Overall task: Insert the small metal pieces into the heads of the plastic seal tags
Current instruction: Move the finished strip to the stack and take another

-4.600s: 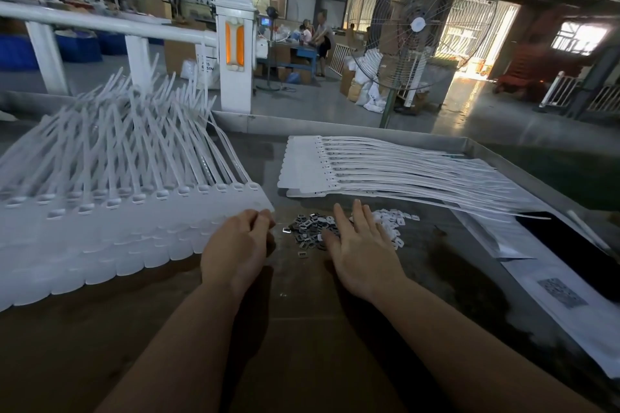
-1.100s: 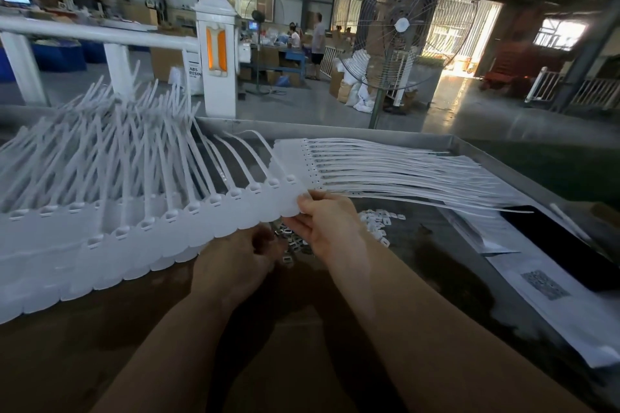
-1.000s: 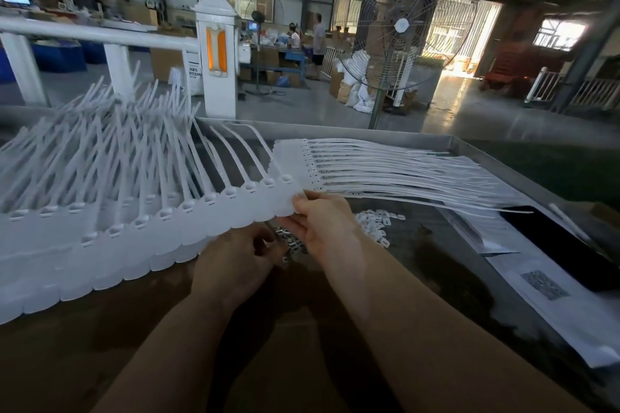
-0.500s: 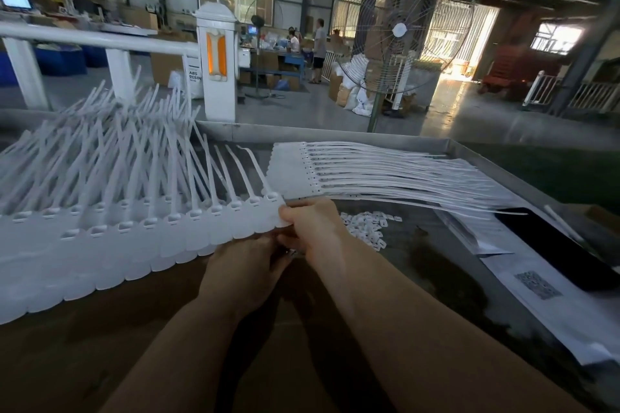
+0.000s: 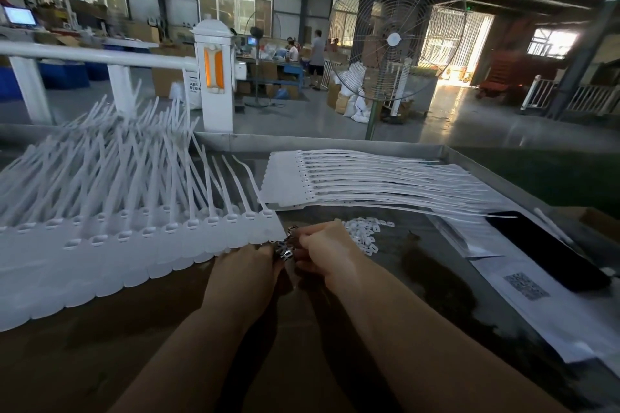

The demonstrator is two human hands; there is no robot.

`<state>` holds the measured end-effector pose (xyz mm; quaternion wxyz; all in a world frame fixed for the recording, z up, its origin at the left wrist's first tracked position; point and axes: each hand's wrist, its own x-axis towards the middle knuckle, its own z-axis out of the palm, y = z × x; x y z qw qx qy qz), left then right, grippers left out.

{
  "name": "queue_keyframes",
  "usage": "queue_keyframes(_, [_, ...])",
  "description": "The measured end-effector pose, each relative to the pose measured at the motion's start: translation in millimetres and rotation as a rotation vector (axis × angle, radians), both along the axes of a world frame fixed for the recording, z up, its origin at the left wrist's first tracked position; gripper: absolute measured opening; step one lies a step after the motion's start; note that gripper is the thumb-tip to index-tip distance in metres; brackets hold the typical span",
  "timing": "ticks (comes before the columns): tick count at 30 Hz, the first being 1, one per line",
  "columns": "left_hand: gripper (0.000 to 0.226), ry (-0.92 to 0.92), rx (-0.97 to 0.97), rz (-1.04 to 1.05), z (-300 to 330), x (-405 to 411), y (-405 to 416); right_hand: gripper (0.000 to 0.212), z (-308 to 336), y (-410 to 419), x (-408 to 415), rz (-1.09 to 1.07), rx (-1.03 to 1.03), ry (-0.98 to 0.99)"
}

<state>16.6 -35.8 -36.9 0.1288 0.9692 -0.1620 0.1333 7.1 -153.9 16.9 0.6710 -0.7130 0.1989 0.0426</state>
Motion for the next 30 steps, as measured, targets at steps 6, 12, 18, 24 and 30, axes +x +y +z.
queue_keyframes(6, [0.031, 0.004, 0.115, 0.065, -0.5, -12.7, -0.1, 0.028, -12.6, -15.2, -18.9, 0.149, -0.305, -0.161])
queue_keyframes(12, [0.037, 0.059, 0.095, 0.006, 0.1, -31.1, 4.3, 0.031, -19.5, -28.2, -39.4, 0.254, -0.606, -0.293])
queue_keyframes(18, [0.020, 0.180, -0.359, -0.123, 19.9, -43.0, 15.4, 0.026, -16.2, -37.0, -57.9, 0.277, -0.646, -0.336])
queue_keyframes(24, [0.037, 0.492, -1.052, 0.140, 27.1, -50.9, 8.2, 0.023, -16.2, -38.3, -61.2, 0.296, -0.564, -0.350])
queue_keyframes(30, [0.013, 0.624, -2.013, 0.294, 26.0, -40.1, 2.0, 0.021, -18.8, -39.9, -58.3, 0.302, -0.514, -0.343])
